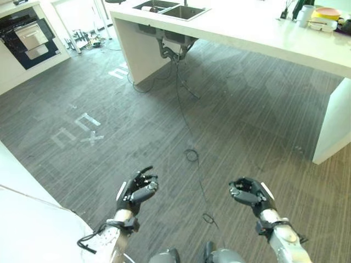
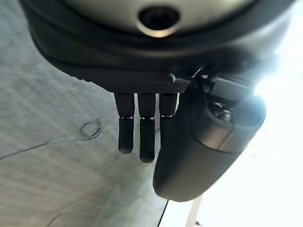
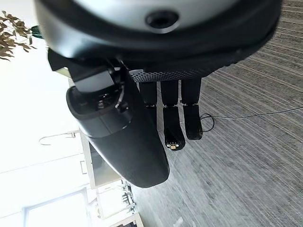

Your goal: Place the dishes in the dishwasher.

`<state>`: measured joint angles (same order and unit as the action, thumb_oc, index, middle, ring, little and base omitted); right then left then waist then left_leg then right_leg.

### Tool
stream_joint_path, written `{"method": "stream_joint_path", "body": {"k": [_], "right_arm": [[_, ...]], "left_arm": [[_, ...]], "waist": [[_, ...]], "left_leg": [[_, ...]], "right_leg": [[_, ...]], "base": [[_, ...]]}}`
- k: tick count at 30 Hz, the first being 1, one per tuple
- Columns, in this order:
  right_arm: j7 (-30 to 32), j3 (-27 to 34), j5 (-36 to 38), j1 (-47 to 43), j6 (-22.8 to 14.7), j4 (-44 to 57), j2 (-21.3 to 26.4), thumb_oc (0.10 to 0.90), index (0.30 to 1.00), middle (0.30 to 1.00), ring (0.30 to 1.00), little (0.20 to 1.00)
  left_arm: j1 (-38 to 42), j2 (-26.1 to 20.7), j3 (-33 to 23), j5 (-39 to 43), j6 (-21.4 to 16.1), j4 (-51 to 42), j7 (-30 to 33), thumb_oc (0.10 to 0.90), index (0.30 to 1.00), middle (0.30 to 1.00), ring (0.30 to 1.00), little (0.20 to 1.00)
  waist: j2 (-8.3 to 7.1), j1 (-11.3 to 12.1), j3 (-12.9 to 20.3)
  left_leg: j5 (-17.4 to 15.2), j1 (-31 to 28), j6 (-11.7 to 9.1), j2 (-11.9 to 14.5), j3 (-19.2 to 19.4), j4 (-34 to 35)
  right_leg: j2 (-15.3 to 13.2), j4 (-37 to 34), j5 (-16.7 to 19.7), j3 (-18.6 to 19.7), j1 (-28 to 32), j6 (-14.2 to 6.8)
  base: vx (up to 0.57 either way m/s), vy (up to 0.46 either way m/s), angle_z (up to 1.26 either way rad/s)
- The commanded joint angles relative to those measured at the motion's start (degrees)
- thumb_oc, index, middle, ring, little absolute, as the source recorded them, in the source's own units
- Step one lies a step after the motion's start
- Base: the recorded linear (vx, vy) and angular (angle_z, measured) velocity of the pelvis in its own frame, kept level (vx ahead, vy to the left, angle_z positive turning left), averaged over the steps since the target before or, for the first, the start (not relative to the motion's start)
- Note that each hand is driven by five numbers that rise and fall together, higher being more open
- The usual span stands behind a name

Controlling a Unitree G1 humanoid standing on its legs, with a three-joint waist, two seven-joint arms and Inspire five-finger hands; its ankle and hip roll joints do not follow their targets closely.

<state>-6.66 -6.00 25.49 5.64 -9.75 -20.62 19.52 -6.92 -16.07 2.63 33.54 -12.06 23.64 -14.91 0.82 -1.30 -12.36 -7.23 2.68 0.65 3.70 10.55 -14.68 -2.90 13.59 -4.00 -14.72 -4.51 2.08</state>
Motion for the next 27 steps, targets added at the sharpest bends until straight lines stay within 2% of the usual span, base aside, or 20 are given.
{"method": "stream_joint_path", "body": {"k": [1,9,12,16,19,21,23,25,27], "right_arm": [[-1.73,2.0,2.31,-2.96,-4.5,3.3,0.58,0.8,0.9,0.9,0.9,0.9],[-1.49,-0.33,2.73,-3.75,-4.14,1.4,1.21,0.8,0.9,0.9,0.9,0.9],[-1.5,-1.06,2.26,-4.25,-4.14,0.29,2.18,0.8,0.9,0.9,0.9,0.9],[-1.88,-1.11,2.14,-4.08,-3.92,0.56,2.55,0.8,0.9,0.9,0.9,0.9],[-2.31,-1.25,2.21,-3.73,-4.36,0.29,2.43,0.8,0.9,0.9,0.9,0.9],[-2.41,-1.34,2.4,-3.45,-4.64,0.36,2.36,0.8,0.9,0.9,0.9,0.9],[-2.59,-1.37,2.49,-3.28,-4.93,0.17,2.34,0.8,0.9,0.9,0.9,0.9],[-2.3,-1.55,2.91,-2.87,-4.86,-0.96,2.16,0.8,0.9,0.9,0.9,0.9],[-2.15,-1.85,3.54,-2.89,-3.44,-2.04,1.93,0.8,0.9,0.9,0.9,0.9]], "left_arm": [[1.86,-2.19,-0.22,0.66,-1.54,-4.31,-2.35,0.8,0.9,0.9,0.9,0.9],[2.85,-1.54,1.06,2.08,-1.86,-1.0,-3.26,0.8,0.9,0.9,0.9,0.9],[3.09,-0.77,1.5,3.6,-1.92,0.79,-3.45,0.8,0.9,0.9,0.9,0.9],[2.79,0.06,1.19,4.74,-1.38,0.9,-4.43,0.8,0.9,0.9,0.9,0.9],[2.19,0.67,0.89,4.01,-1.41,1.15,-4.79,0.8,0.9,0.9,0.9,0.9],[1.7,0.75,0.63,3.47,-0.93,1.12,-4.67,0.8,0.9,0.9,0.9,0.9],[1.49,0.69,0.41,2.91,-0.19,1.52,-3.84,0.8,0.9,0.9,0.9,0.9],[1.71,0.52,0.33,-0.88,1.4,3.8,-1.28,0.8,0.9,0.9,0.9,0.9],[1.7,0.43,0.72,-5.08,1.29,6.51,1.27,0.8,0.9,0.9,0.9,0.9]], "waist": [[-0.23,0.25,1.8],[0.08,0.2,1.14],[0.41,-0.08,0.13],[0.27,-0.09,-0.79],[-0.31,0.19,-1.85],[-0.95,0.55,-2.43],[-1.37,0.8,-3.02],[-1.26,0.94,-3.99],[-0.81,1.51,-4.3]], "left_leg": [[-10.31,-0.78,-1.27,1.37,-0.95,-2.51],[-8.96,-0.38,-2.63,2.33,-1.46,-2.51],[-7.22,-0.63,-3.85,2.9,-1.9,-2.51],[-6.06,-1.14,-3.9,2.56,-1.91,-2.51],[-5.25,-2.0,-2.94,1.24,-2.0,-2.51],[-3.09,-2.57,-2.37,-0.02,-2.61,-2.51],[-1.74,-1.46,-2.02,-0.91,-3.06,-5.65],[-1.31,2.9,-2.0,-1.63,-2.75,-13.68],[-0.25,2.81,-2.14,-3.7,-3.02,-8.33]], "right_leg": [[-3.24,3.6,-13.65,0.27,4.68,-5.32],[-1.86,3.6,-14.04,-0.13,4.71,-4.06],[-0.7,3.6,-14.19,0.34,4.79,-2.85],[-0.52,3.6,-13.97,0.97,4.89,-2.28],[-0.75,3.6,-13.51,2.04,5.24,-1.84],[-0.89,3.6,-13.4,3.22,5.72,-1.36],[-0.89,3.6,-13.37,4.19,6.16,-0.96],[-0.17,3.6,-13.3,4.63,7.11,-0.49],[0.27,3.6,-13.46,4.59,7.79,-1.09]], "base": [[-0.01,-0.058,0.0],[0.0,-0.117,0.07],[0.06,-0.21,0.18],[0.04,-0.128,0.07],[0.04,-0.121,0.05],[0.06,-0.118,0.03],[0.05,-0.082,0.06],[0.12,-0.038,0.1],[0.2,0.059,0.32]]}}
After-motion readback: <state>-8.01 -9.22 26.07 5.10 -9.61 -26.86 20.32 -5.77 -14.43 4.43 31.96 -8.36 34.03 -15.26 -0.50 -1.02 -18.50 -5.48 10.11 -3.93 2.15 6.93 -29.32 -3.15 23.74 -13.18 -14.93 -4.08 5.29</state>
